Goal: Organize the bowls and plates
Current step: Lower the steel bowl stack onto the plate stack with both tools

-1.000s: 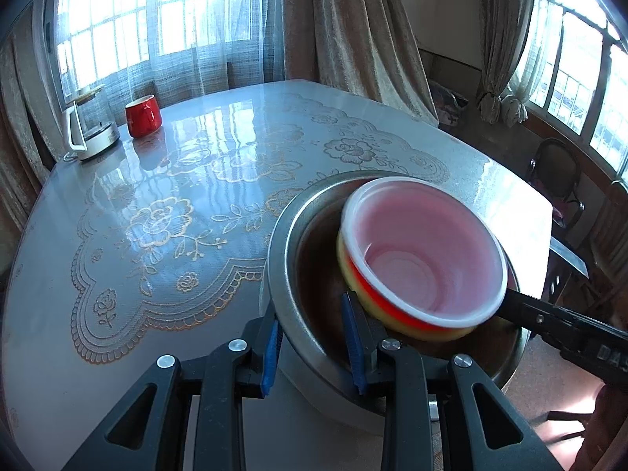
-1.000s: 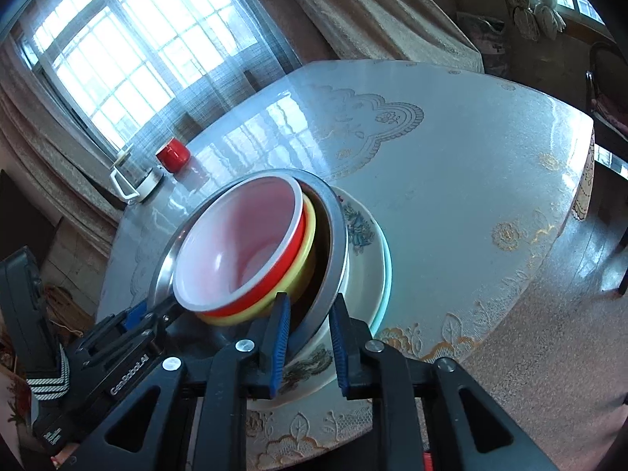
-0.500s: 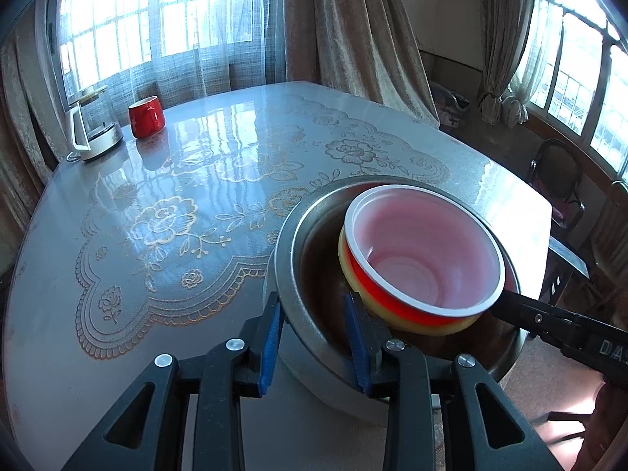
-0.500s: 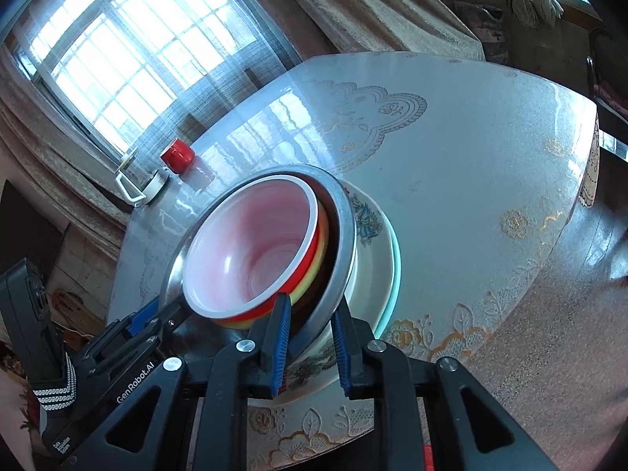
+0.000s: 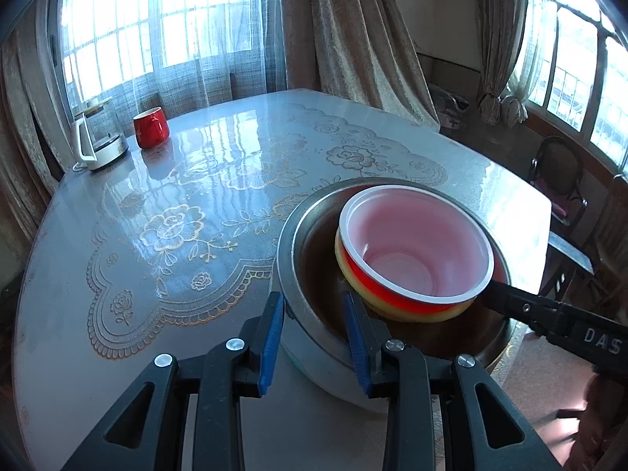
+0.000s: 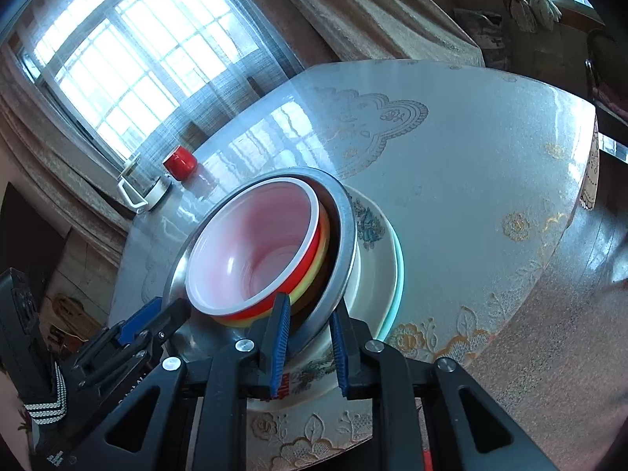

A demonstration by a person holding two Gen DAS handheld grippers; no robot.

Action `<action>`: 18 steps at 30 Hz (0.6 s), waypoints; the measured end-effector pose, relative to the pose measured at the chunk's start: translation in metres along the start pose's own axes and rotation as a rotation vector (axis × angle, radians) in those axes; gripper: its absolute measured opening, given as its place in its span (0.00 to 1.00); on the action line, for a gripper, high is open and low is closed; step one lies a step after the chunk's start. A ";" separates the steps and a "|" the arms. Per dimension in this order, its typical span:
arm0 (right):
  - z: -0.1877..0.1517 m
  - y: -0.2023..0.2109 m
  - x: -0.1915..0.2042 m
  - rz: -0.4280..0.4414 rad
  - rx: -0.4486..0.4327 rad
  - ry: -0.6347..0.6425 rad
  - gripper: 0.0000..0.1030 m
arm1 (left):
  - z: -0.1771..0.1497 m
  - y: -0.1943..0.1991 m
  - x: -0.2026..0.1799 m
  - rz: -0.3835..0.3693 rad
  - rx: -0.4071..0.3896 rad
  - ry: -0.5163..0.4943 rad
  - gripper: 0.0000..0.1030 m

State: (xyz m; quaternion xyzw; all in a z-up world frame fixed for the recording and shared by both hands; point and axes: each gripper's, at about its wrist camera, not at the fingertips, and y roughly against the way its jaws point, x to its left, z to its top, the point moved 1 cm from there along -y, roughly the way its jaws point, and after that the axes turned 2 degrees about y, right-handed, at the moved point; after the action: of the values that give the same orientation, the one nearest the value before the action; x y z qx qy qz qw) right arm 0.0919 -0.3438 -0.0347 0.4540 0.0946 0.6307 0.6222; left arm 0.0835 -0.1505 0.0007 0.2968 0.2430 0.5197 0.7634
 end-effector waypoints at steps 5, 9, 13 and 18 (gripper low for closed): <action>-0.004 0.002 -0.002 -0.006 -0.004 -0.013 0.27 | -0.002 0.007 -0.002 0.001 -0.014 -0.011 0.33; -0.007 0.003 0.004 -0.011 -0.001 0.012 0.27 | -0.005 0.009 -0.001 -0.004 -0.007 0.000 0.35; -0.009 0.003 0.012 -0.005 0.001 0.033 0.27 | -0.009 0.015 0.002 0.006 -0.015 0.004 0.45; -0.013 0.005 0.019 -0.020 0.002 0.055 0.31 | -0.013 0.024 0.005 0.015 -0.025 0.010 0.60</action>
State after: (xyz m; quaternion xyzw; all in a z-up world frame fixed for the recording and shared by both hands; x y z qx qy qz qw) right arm 0.0835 -0.3227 -0.0300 0.4361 0.1167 0.6364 0.6254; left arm 0.0609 -0.1363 0.0074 0.2865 0.2381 0.5301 0.7617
